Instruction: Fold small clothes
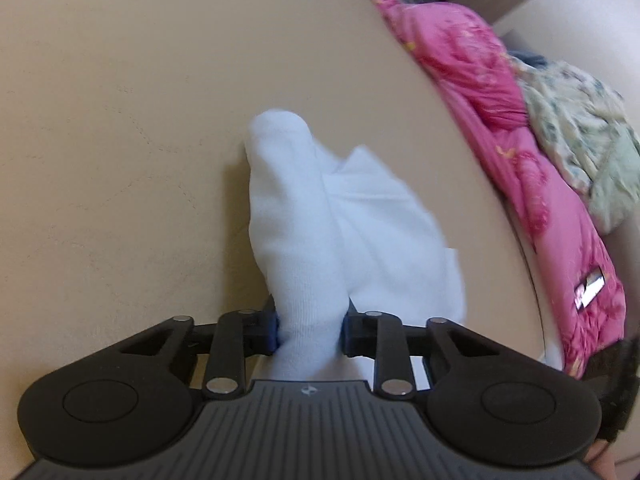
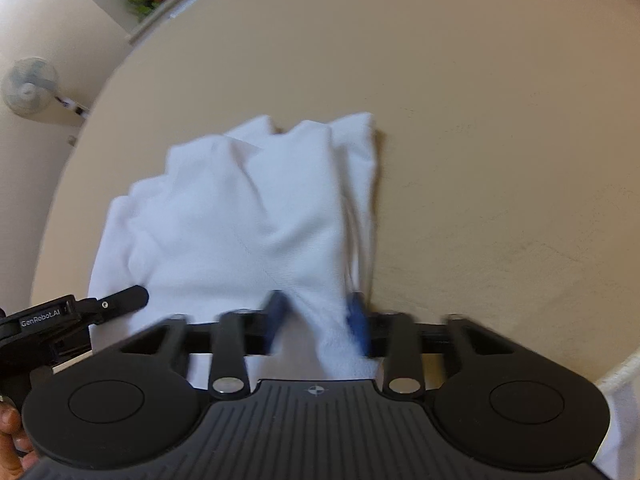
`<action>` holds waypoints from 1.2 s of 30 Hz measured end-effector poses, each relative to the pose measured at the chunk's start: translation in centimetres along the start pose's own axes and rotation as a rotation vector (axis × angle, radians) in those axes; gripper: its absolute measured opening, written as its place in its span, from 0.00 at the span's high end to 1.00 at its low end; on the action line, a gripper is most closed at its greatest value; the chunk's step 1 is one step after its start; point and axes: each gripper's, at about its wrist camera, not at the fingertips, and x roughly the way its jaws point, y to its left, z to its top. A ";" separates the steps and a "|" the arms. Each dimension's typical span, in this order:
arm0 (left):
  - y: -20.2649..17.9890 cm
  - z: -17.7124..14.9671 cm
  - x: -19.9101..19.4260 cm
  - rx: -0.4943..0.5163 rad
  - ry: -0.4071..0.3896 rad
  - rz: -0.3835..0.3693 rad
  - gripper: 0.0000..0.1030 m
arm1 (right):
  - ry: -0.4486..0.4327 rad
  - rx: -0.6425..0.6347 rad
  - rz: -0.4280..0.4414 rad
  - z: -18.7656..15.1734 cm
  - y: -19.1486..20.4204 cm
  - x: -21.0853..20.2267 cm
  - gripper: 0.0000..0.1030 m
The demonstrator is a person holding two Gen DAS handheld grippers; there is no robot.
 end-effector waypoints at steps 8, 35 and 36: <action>0.5 4.6 -11.1 0.124 -0.123 0.123 0.69 | -0.050 -0.029 0.196 -1.3 6.3 0.7 0.92; 10.0 -4.7 -13.7 0.151 0.066 0.346 0.42 | 0.020 -0.317 0.084 -5.3 12.4 1.3 0.91; 10.3 -4.9 -13.7 0.148 0.089 0.354 0.42 | 0.051 -0.336 0.047 -5.6 12.6 1.8 0.90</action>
